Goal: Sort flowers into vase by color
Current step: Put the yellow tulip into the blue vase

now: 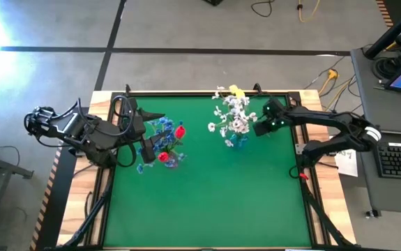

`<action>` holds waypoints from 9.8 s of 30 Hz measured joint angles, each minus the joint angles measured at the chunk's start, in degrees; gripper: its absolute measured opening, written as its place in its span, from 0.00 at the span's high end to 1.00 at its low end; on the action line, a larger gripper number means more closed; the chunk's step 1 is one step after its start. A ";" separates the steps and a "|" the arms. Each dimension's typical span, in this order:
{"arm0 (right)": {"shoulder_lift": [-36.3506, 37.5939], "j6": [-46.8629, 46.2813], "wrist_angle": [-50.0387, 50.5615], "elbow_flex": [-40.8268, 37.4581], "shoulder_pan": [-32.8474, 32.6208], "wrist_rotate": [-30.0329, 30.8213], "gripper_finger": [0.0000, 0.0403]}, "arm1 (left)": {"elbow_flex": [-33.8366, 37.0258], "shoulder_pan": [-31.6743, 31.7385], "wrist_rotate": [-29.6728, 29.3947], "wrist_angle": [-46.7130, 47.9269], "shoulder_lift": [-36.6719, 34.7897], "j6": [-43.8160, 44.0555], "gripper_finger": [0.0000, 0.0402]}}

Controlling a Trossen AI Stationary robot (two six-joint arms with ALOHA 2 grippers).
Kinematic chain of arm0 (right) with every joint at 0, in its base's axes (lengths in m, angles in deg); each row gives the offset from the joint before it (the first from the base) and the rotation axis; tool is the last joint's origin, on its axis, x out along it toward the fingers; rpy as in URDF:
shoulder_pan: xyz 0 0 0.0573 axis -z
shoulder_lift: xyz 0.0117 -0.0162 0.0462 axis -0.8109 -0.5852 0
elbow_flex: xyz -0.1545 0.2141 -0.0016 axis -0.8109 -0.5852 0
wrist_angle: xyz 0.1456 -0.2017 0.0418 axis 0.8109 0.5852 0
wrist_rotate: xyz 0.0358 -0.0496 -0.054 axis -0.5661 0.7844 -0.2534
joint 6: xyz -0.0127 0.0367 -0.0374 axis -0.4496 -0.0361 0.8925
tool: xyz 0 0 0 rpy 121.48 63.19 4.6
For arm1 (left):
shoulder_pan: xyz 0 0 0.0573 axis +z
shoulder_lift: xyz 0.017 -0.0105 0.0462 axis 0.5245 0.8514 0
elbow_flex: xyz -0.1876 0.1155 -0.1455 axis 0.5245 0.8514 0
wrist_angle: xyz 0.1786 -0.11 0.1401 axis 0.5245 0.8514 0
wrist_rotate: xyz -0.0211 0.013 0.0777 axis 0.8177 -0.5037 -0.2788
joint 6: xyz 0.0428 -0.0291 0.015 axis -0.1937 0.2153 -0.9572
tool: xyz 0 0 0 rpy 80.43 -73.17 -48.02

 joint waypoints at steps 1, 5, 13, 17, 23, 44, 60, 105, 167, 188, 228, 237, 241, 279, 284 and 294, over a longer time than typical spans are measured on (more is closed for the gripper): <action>0.21 -0.59 1.99 0.51 -0.01 0.04 0.97 | 0.00 0.01 0.00 0.00 0.00 0.06 0.44; 1.09 -3.48 7.14 1.08 -0.54 0.01 0.97 | 0.00 0.00 0.00 0.03 0.00 0.16 0.44; 3.86 -4.71 11.38 1.23 -1.75 -0.19 0.97 | 0.00 0.00 0.00 0.09 0.00 0.16 0.44; 5.66 -5.73 11.37 1.23 -1.75 -0.36 0.97 | 0.00 0.00 0.00 0.09 0.00 0.10 0.44; 7.76 -6.15 12.96 1.33 -1.75 -1.07 0.94 | 0.00 0.01 -0.01 0.07 0.00 -0.45 0.44; 6.22 2.50 -2.54 1.32 -2.06 1.60 0.51 | 0.00 -0.01 -0.07 -0.57 0.02 -1.69 0.44; -6.55 12.75 -22.20 1.08 -0.93 9.51 0.57 | 0.00 0.01 -0.04 -0.61 0.02 -1.54 0.44; 7.21 13.73 -14.67 1.28 0.06 15.09 0.97 | 0.00 0.01 -0.04 -0.66 0.02 -1.30 0.44; 35.11 16.78 -23.49 23.42 -31.75 5.56 0.97 | -0.02 -0.01 11.04 -15.83 10.38 -11.21 0.44; 16.77 26.40 -49.19 23.74 -57.23 9.00 0.97 | -0.02 -0.14 11.15 -33.10 20.41 -16.07 0.44; 3.31 36.62 -53.26 30.60 -66.62 13.59 0.97 | 0.00 1.43 15.33 -56.35 30.07 -20.68 0.98; 5.41 33.95 -39.80 32.62 -66.62 18.43 0.97 | 0.00 -0.71 5.22 -47.15 29.09 -18.55 1.00; 5.31 31.83 -33.55 34.42 -66.62 19.93 0.90 | 0.00 -0.81 3.24 -44.24 29.08 -16.47 1.00; 17.61 25.87 -14.60 34.82 -66.64 7.95 0.98 | -2.86 -3.65 1.77 -40.68 28.93 -6.10 0.56; 24.98 19.66 -11.73 29.02 -66.60 8.40 0.98 | -2.74 -6.44 0.39 -40.33 28.94 -5.97 0.50; 32.40 12.00 -16.11 16.91 -66.62 10.17 0.98 | -2.40 -12.21 0.00 -39.46 29.22 -6.03 0.50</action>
